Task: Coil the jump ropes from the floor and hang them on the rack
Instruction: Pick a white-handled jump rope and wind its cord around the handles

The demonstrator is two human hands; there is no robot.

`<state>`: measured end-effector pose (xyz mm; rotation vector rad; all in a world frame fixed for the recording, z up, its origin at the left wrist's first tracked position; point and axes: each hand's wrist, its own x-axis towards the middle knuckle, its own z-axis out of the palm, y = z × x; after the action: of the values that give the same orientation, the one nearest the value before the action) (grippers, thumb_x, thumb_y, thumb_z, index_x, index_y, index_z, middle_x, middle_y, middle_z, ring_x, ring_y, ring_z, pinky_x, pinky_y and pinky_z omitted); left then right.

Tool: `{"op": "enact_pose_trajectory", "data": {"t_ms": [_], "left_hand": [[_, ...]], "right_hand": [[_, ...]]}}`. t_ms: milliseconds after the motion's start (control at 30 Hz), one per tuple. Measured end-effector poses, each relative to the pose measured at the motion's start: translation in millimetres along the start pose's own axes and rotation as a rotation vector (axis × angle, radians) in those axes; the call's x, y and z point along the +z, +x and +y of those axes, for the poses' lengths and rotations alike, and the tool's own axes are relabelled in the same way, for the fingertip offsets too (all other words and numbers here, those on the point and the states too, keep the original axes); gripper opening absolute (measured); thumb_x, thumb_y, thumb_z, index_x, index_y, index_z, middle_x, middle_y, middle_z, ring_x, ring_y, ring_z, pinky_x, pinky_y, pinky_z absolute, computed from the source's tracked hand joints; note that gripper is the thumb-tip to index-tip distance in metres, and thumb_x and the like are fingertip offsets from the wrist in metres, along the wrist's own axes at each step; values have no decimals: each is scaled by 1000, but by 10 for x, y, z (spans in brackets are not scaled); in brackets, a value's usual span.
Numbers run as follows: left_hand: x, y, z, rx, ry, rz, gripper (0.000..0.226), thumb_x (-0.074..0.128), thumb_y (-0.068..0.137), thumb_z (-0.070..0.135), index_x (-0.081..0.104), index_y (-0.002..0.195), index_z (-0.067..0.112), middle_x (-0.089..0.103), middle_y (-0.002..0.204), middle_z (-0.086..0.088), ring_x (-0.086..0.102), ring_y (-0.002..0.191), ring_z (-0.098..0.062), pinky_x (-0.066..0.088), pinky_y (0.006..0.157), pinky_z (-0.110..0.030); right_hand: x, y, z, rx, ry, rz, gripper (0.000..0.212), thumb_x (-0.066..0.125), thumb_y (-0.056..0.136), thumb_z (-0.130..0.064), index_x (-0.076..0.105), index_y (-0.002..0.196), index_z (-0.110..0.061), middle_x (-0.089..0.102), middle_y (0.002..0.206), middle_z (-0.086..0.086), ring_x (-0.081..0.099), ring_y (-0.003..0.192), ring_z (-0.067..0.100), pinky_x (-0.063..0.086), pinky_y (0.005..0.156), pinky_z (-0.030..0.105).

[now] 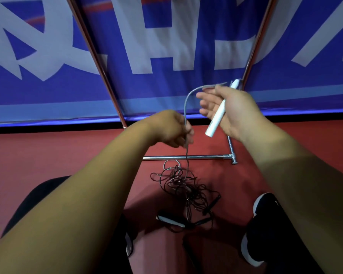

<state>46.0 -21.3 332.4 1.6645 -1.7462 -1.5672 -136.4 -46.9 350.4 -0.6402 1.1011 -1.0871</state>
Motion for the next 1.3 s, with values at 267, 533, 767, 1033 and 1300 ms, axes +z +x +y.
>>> {"op": "enact_pose_trajectory", "data": {"t_ms": [267, 533, 767, 1033, 1300], "left_hand": [[-278, 30, 230, 159, -877, 291, 24, 52, 110, 25, 64, 109, 5, 78, 94, -10, 77, 78, -18, 63, 69, -29], [-166, 72, 121, -30, -666, 171, 19, 46, 104, 2, 64, 111, 5, 77, 94, -12, 75, 86, -25, 62, 86, -39], [11, -20, 5, -28, 256, -160, 23, 59, 100, 9, 76, 113, 17, 75, 117, 6, 66, 115, -11, 53, 99, -30], [-139, -3, 178, 95, -498, 87, 22, 51, 110, 21, 69, 105, 10, 80, 98, -8, 76, 81, -17, 64, 76, -32], [-347, 68, 202, 99, -940, 342, 36, 41, 114, 32, 63, 109, 3, 77, 96, -10, 79, 86, -19, 64, 70, -31]], "right_hand": [[-105, -120, 322, 256, -962, -440, 21, 55, 110, -27, 76, 115, -28, 80, 117, -8, 71, 94, 14, 58, 78, 26], [72, -112, 189, 12, -325, -195, 29, 54, 112, -25, 65, 94, -5, 77, 82, 18, 72, 59, 24, 61, 55, 29], [66, -98, 33, 14, 172, -98, 26, 51, 113, -27, 63, 98, -9, 81, 89, 11, 78, 73, 21, 63, 63, 29], [-144, 58, 218, 277, -664, -134, 32, 53, 102, -9, 73, 126, -13, 80, 111, 2, 77, 89, 21, 61, 80, 37], [-14, -155, 286, 261, -653, -376, 26, 52, 112, -25, 70, 107, -6, 81, 101, 15, 79, 94, 29, 64, 76, 33]]}}
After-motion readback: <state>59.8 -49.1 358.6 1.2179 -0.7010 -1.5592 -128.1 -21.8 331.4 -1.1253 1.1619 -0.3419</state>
